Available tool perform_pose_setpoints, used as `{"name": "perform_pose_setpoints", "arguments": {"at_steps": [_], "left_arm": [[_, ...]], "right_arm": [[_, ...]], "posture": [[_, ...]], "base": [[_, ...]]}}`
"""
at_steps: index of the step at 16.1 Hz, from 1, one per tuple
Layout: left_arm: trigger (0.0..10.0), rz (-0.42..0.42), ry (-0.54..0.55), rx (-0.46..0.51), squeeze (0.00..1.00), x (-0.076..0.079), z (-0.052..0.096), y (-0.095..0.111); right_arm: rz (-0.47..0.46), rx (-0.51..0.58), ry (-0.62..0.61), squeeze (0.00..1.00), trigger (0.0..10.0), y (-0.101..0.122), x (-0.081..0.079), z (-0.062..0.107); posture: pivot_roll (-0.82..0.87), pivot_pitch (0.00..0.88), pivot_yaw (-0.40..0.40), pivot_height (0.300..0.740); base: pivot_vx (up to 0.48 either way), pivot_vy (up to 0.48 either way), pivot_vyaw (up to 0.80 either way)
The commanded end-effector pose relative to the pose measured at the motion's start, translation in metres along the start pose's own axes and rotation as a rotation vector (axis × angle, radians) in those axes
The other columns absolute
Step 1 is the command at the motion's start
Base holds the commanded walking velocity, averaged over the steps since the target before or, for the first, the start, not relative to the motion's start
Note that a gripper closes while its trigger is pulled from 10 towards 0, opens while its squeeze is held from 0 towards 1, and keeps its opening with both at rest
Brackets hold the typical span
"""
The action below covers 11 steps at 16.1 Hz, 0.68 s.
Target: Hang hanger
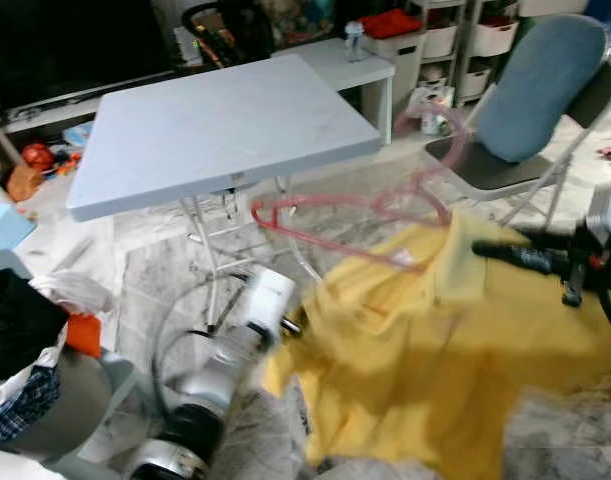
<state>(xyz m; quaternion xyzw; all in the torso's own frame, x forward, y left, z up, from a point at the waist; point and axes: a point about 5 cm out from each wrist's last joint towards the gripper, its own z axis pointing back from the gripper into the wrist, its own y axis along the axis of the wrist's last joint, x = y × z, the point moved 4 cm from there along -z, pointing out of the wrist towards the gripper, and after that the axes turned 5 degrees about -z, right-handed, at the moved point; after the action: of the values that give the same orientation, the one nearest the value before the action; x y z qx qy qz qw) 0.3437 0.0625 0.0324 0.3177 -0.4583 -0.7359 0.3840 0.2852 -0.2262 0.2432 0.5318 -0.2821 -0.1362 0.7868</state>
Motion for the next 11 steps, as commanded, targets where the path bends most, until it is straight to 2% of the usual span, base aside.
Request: {"name": "perform_pose_setpoints", "arguments": {"at_steps": [1, 3, 4, 5, 6, 8, 9, 10, 11], "left_arm": [[10.0, -0.008, 0.11, 0.034, 0.0, -0.03, 0.005, 0.01], [10.0, -0.015, 0.14, 0.123, 0.0, -0.04, 0.007, 0.032], [10.0, -0.023, 0.119, 0.14, 0.54, -0.039, 0.008, 0.037], [10.0, -0.028, 0.114, 0.14, 0.5, -0.038, 0.008, 0.038], [10.0, -0.028, 0.122, 0.133, 0.0, -0.039, 0.008, 0.036], [10.0, -0.018, 0.121, 0.127, 0.0, -0.036, 0.008, 0.032], [10.0, -0.001, 0.091, 0.138, 1.0, -0.03, 0.008, 0.033], [10.0, 0.02, 0.046, 0.157, 1.0, -0.022, 0.009, 0.036], [10.0, 0.056, -0.105, 0.235, 1.0, 0.003, 0.013, 0.048]], "right_arm": [[0.069, -0.069, -0.032, 0.0, 10.0, -0.009, -0.001, -0.003], [0.088, -0.138, -0.022, 0.0, 10.0, -0.027, -0.009, -0.016], [0.094, -0.142, -0.052, 0.0, 10.0, -0.032, -0.009, -0.023], [0.088, -0.136, -0.111, 0.0, 10.0, -0.034, -0.005, -0.031], [0.078, -0.115, -0.14, 0.0, 10.0, -0.035, -0.006, -0.04], [0.087, -0.098, -0.132, 0.0, 10.0, -0.038, -0.017, -0.053], [0.096, -0.107, -0.149, 0.0, 10.0, -0.041, -0.016, -0.055], [0.105, -0.119, -0.177, 0.0, 10.0, -0.044, -0.012, -0.057], [0.111, -0.127, -0.215, 0.0, 10.0, -0.047, -0.007, -0.063]], "posture": [[-0.19, 0.0, 0.091, 0.74], [-0.18, 0.0, 0.087, 0.74], [-0.18, 0.0, 0.086, 0.74], [-0.18, 0.0, 0.086, 0.74], [-0.18, 0.0, 0.084, 0.74], [-0.18, 0.0, 0.081, 0.74], [-0.18, 0.0, 0.082, 0.74], [-0.18, 0.0, 0.08, 0.74], [-0.18, 0.0, 0.079, 0.74]], "base": [[0.0, 0.0, 0.0], [0.0, 0.0, 0.0], [0.0, 0.0, 0.0], [0.0, 0.0, 0.0], [0.0, 0.0, 0.0], [0.0, 0.0, 0.0], [0.0, 0.0, 0.0], [0.0, 0.0, 0.0], [0.0, 0.0, 0.0]]}}
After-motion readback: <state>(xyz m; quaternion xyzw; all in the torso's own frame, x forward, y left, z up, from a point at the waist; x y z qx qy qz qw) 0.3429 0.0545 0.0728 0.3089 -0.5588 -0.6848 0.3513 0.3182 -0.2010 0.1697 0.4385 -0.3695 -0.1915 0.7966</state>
